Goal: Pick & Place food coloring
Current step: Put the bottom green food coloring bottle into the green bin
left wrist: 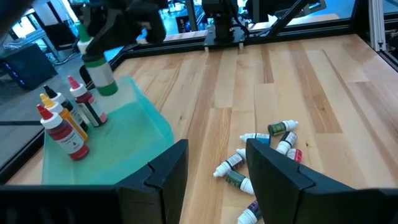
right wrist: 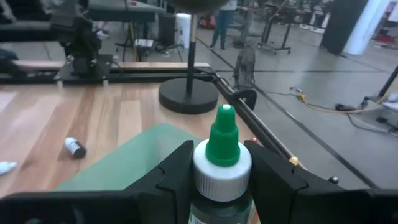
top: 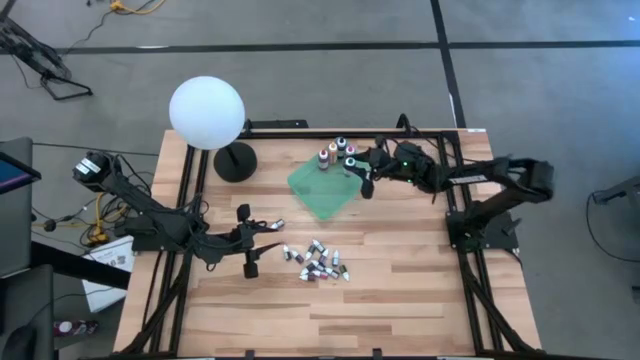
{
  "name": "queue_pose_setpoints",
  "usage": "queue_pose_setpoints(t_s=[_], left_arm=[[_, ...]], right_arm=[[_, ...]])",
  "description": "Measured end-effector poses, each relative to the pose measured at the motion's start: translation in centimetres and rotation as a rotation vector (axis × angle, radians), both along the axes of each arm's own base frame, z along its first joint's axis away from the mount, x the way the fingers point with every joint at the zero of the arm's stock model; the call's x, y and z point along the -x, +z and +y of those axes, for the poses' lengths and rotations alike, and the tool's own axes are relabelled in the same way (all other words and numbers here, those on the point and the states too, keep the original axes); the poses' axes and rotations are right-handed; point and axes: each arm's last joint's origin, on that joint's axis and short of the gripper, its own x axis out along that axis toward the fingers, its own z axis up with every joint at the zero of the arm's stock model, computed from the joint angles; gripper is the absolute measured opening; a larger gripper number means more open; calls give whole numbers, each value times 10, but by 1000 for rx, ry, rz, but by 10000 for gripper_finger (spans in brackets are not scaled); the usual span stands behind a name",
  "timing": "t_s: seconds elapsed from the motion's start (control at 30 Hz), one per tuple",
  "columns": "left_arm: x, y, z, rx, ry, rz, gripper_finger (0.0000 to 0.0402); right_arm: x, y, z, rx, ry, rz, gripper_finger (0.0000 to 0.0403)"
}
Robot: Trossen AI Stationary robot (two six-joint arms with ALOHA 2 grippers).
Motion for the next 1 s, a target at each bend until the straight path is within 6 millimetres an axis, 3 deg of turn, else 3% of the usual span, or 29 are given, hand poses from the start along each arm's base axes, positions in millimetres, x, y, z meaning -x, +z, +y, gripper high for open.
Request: queue_pose_setpoints(t_s=[0.4,1.0], left_arm=[[0,0,0,-3,2,3,156],[0,-1,1,-10,14,7,156]], right_arm=[[-17,-46,-14,-64,-135,-40,124],[-39,-66,-8,-61,-280,-68,125]])
